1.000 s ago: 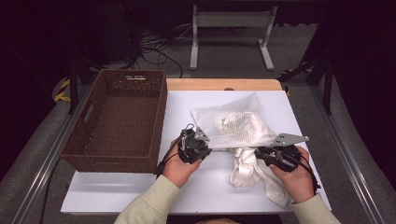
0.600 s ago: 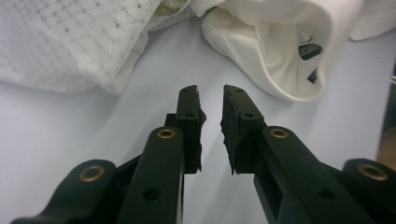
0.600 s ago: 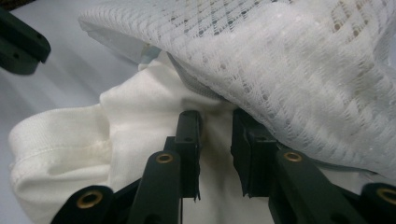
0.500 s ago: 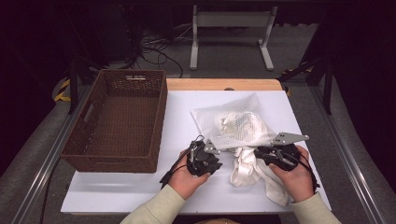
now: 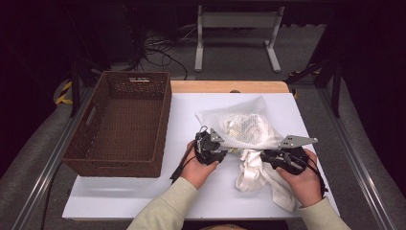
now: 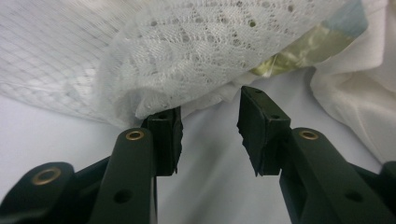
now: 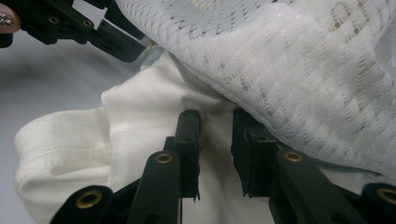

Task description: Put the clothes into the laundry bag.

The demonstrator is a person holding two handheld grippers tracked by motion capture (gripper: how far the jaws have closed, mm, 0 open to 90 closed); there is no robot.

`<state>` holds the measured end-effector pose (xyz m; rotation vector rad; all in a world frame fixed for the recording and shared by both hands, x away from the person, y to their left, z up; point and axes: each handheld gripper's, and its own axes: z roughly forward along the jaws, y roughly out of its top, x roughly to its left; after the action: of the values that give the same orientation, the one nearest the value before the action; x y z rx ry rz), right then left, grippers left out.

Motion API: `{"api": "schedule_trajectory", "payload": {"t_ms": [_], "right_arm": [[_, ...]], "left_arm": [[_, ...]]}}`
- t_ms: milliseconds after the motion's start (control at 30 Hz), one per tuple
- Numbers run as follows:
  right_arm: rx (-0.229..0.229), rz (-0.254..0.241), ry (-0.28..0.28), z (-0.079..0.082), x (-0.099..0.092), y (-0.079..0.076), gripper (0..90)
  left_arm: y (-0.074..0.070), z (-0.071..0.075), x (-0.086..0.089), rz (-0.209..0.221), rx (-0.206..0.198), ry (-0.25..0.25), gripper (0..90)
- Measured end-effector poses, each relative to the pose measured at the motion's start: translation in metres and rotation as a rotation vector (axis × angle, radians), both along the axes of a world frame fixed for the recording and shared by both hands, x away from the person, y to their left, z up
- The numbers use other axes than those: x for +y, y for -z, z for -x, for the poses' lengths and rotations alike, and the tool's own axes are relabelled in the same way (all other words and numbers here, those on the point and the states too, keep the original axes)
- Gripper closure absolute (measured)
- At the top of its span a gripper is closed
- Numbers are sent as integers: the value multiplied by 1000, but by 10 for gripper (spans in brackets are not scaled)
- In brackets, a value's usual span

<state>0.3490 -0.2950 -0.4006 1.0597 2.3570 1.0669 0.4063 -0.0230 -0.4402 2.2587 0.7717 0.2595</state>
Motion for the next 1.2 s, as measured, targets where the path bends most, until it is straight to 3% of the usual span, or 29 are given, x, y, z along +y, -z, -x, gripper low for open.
{"api": "schedule_trajectory", "payload": {"t_ms": [267, 500, 567, 700, 1067, 1200], "right_arm": [[-1, 0, 2, 0, 0, 0, 716], [-1, -1, 1, 0, 0, 0, 714], [0, 0, 1, 0, 0, 0, 714], [-1, 0, 0, 0, 0, 0, 714], [3, -7, 0, 0, -1, 0, 714], [4, -6, 2, 0, -1, 0, 714]], "left_arm": [[12, -2, -15, -19, -3, 11, 577], [17, -5, -21, 3, -28, 8, 560], [17, -5, -22, 5, -32, 10, 631], [15, -5, -19, 10, -16, 24, 900], [4, 8, -12, -47, 20, 86, 900], [3, 9, -12, -33, -1, 80, 900]]}}
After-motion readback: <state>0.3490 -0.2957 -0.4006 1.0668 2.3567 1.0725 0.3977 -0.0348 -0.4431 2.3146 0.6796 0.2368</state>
